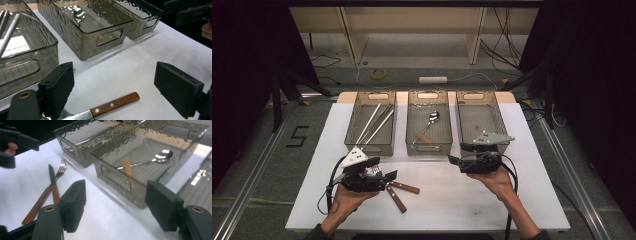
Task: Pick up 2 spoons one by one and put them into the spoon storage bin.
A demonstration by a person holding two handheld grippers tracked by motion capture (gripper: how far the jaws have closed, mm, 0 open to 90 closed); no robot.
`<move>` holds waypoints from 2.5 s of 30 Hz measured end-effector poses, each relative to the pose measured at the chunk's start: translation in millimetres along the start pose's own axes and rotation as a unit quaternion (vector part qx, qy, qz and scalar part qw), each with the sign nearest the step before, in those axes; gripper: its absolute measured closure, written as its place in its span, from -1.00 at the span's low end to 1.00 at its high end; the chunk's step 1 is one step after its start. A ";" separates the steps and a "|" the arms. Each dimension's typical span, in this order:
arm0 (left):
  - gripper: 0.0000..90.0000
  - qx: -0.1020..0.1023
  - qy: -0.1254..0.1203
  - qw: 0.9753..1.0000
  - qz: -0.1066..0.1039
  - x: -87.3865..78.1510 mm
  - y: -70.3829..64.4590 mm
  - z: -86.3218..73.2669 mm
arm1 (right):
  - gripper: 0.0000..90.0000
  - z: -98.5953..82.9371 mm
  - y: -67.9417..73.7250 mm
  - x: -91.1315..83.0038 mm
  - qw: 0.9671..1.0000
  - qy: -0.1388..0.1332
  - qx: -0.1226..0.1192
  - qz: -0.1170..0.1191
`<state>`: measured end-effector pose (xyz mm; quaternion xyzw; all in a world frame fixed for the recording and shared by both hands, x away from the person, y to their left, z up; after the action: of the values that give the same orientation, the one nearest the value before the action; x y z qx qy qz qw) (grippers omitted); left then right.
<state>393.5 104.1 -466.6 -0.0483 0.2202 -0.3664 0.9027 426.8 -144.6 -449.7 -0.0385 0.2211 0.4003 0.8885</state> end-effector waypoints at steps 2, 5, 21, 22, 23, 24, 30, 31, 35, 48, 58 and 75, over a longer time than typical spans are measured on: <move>-0.65 -0.003 0.008 1.000 -0.004 3.0 -2.1 0.4 | -0.24 -5.1 -0.4 -5.8 1.000 0.001 -0.004 -0.003; -0.65 0.002 0.016 1.000 -0.006 8.1 -5.2 1.1 | -0.24 -10.1 -1.8 -14.0 1.000 -0.010 0.002 -0.004; -0.64 0.001 0.047 0.999 -0.001 26.1 -6.6 -2.5 | -0.25 -30.5 3.4 -32.0 0.999 -0.024 0.018 -0.011; -0.64 0.002 0.049 0.999 0.000 27.3 -6.5 -2.5 | -0.25 -31.2 4.0 -32.9 0.999 -0.024 0.018 -0.011; -0.64 0.002 0.051 0.999 0.000 28.5 -6.7 -2.4 | -0.25 -32.0 4.4 -33.8 0.999 -0.025 0.018 -0.011; -0.64 0.000 0.051 0.999 -0.001 29.8 -7.5 -2.2 | -0.25 -32.7 4.5 -34.5 0.999 -0.025 0.018 -0.012; -0.64 -0.002 0.067 0.998 -0.003 37.9 -6.2 -5.0 | -0.25 -39.4 5.4 -37.4 0.999 -0.023 0.021 -0.012; -0.64 -0.004 0.069 0.998 -0.003 38.9 -5.4 -5.6 | -0.26 -40.5 5.3 -37.2 0.999 -0.022 0.022 -0.012; -0.63 -0.002 0.076 0.997 0.000 42.5 -3.6 -5.6 | -0.27 -42.9 7.1 -37.4 1.000 -0.018 0.023 -0.009; -0.54 0.010 0.116 0.993 0.005 62.9 -7.8 -12.8 | -0.31 -51.5 8.4 -40.9 1.000 -0.011 0.027 -0.011; -0.08 0.032 0.157 0.987 0.004 71.6 -11.0 -26.5 | -0.33 -53.7 11.5 -41.3 1.000 -0.005 0.022 -0.010; 0.73 0.058 0.205 0.977 -0.014 75.1 -13.1 -42.0 | -0.33 -54.0 14.4 -39.1 1.000 -0.001 0.015 -0.004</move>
<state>414.7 46.4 -528.3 0.0771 0.3780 -0.3937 0.8344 374.1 -175.2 -480.2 -0.0258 0.2255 0.3933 0.8909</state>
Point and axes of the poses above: each handheld gripper's, and its own axes: x roughly forward along the jaws, z roughly out of its top, y roughly to its left, the point moved 9 cm from there along x, roughly forward along the jaws, and after that the axes turned 6 degrees about -y, right-handed, at the moved point
